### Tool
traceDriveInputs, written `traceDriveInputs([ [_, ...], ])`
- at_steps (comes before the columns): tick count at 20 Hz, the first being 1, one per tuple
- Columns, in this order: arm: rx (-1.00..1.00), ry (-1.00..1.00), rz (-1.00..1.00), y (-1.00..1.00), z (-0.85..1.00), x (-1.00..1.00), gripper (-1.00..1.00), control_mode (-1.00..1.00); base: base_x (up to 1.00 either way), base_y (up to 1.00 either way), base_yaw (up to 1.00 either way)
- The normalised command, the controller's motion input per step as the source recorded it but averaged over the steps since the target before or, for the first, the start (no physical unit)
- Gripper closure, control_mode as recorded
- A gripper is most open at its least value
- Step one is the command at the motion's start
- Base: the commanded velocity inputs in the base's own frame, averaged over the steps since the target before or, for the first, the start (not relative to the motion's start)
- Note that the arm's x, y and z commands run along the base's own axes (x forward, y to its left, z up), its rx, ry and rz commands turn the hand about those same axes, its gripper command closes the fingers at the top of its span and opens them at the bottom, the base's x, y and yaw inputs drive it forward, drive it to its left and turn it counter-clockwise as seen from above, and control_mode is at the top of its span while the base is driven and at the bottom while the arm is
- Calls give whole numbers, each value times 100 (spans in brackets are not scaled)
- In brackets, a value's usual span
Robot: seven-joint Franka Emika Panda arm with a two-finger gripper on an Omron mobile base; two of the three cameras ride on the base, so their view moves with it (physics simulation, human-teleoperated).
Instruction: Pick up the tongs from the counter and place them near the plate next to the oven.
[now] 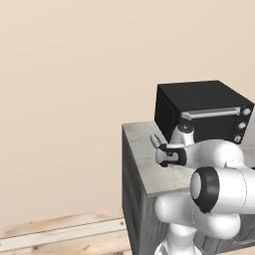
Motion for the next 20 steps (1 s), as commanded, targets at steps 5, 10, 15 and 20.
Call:
traceDriveInputs([
  [5,0,0,0,-1,-21,15,-100,-100,0,0,0],
  [10,0,0,0,0,-30,16,-100,-100,0,0,0],
  [15,1,-2,0,-4,-30,15,-100,-100,0,0,0],
  [20,2,-4,0,-5,-28,9,100,-100,0,0,0],
])
